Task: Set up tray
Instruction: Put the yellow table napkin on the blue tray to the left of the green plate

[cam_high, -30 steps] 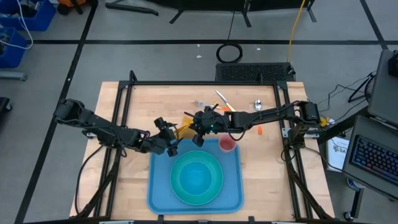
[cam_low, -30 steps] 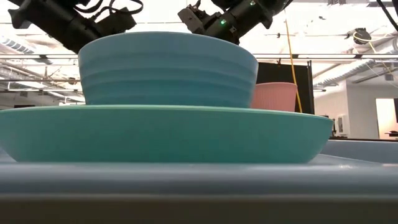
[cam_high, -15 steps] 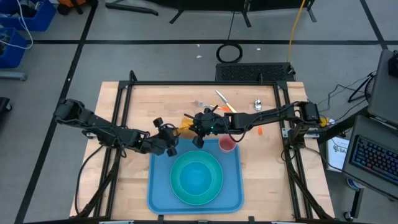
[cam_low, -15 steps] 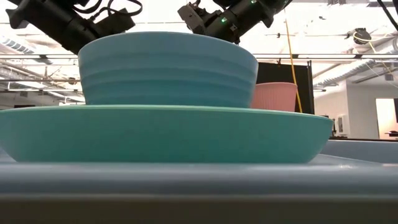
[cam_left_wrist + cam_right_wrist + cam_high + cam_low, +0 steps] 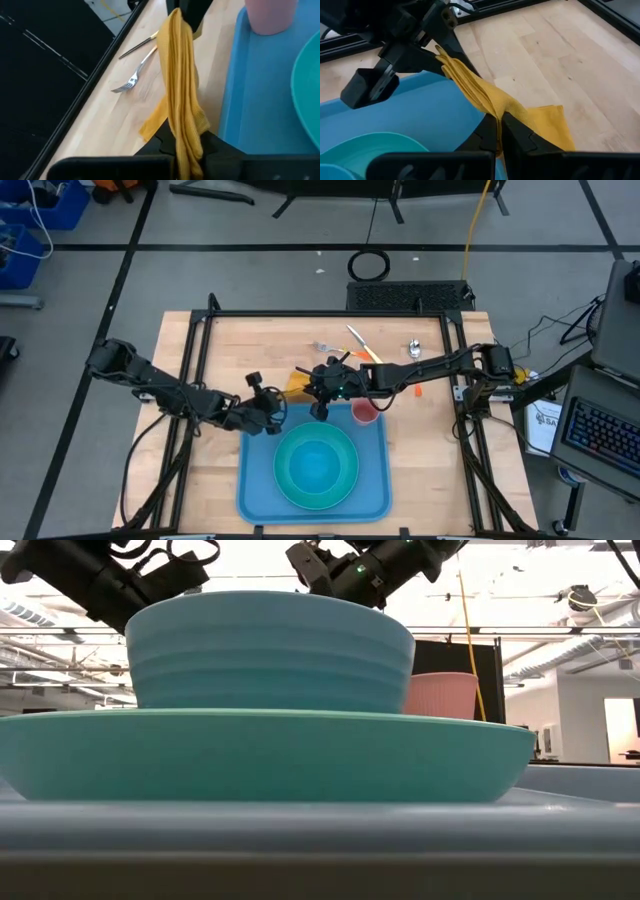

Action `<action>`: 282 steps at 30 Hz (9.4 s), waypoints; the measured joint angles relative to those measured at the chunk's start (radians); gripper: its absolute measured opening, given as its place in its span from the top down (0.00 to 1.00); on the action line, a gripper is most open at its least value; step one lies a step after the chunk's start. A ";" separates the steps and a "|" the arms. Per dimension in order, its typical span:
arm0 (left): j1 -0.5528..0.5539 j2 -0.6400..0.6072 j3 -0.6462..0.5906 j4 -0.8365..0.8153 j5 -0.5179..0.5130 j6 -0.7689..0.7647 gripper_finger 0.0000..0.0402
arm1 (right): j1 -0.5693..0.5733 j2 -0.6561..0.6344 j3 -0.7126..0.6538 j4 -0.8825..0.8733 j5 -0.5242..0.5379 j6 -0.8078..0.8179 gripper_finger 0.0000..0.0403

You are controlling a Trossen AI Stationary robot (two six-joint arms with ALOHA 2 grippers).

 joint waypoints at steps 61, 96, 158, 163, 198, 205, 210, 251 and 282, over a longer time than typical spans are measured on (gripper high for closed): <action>-0.337 -0.002 -0.001 -0.472 0.105 -0.555 0.98 | 0.087 0.000 -0.001 0.185 -0.096 -0.168 0.48; -0.598 -0.002 0.000 -0.374 0.226 -0.946 0.98 | 0.227 0.000 -0.001 0.187 -0.095 -0.209 0.48; -0.689 0.068 0.000 0.044 0.517 -0.992 0.68 | 0.247 0.000 -0.002 0.186 -0.096 -0.205 0.48; -0.695 0.066 0.000 0.092 0.557 -0.991 0.68 | 0.247 0.000 -0.002 0.186 -0.096 -0.205 0.48; -0.623 0.043 0.000 0.054 0.574 -0.879 0.68 | 0.258 0.000 -0.002 0.187 -0.092 -0.200 0.48; -0.518 0.042 0.000 -0.027 0.535 -0.856 0.68 | 0.258 0.000 -0.002 0.186 -0.092 -0.201 0.48; -0.436 0.053 0.000 -0.110 0.637 -0.838 0.68 | 0.258 0.000 -0.002 0.186 -0.092 -0.201 0.48; -0.215 0.273 0.002 -0.013 0.712 -0.622 0.99 | 0.260 0.000 -0.002 0.169 -0.092 -0.198 0.48; -0.184 0.268 -0.003 -0.057 0.310 -0.638 0.97 | 0.261 0.000 -0.002 0.170 -0.092 -0.198 0.48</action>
